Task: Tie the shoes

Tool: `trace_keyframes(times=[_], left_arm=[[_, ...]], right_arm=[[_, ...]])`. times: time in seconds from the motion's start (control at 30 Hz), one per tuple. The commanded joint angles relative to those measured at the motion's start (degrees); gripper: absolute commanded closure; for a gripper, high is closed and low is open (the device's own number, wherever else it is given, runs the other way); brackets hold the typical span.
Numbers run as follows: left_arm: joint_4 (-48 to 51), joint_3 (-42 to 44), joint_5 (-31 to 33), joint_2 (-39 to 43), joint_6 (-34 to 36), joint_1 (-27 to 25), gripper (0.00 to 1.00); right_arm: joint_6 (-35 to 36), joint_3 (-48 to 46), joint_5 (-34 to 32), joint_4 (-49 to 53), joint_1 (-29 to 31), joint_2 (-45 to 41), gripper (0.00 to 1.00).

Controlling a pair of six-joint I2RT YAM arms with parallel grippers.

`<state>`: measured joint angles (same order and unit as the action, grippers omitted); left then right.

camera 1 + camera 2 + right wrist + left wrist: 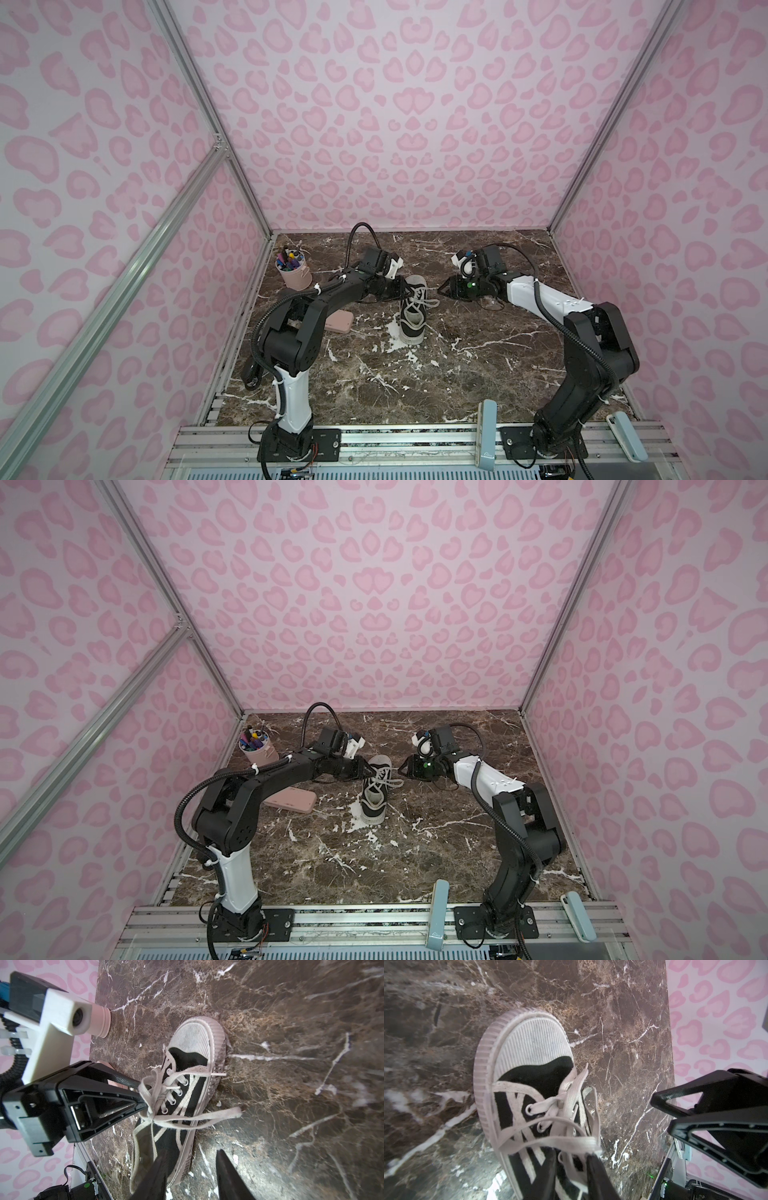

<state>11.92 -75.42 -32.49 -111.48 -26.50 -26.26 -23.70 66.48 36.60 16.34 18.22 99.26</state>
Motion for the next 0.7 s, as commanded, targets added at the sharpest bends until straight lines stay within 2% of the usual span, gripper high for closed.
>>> trace_keyframes(times=[0.0,0.37,0.53,0.67], left_arm=[[-0.20,0.34,1.67,1.71,0.89,-0.09,0.78],[2.75,1.97,6.16,5.74,2.47,-0.71,0.83],[2.91,1.43,5.13,4.76,2.16,-0.83,0.76],[2.84,0.34,4.81,2.99,1.85,-1.02,0.74]], right_arm=[[0.60,-0.22,0.58,0.20,-0.07,-0.19,0.60],[-0.02,-0.35,0.93,-0.87,0.15,0.19,0.60],[0.15,-0.40,1.00,-0.78,0.12,0.27,0.60],[0.33,-0.39,0.97,-0.53,0.15,0.15,0.60]])
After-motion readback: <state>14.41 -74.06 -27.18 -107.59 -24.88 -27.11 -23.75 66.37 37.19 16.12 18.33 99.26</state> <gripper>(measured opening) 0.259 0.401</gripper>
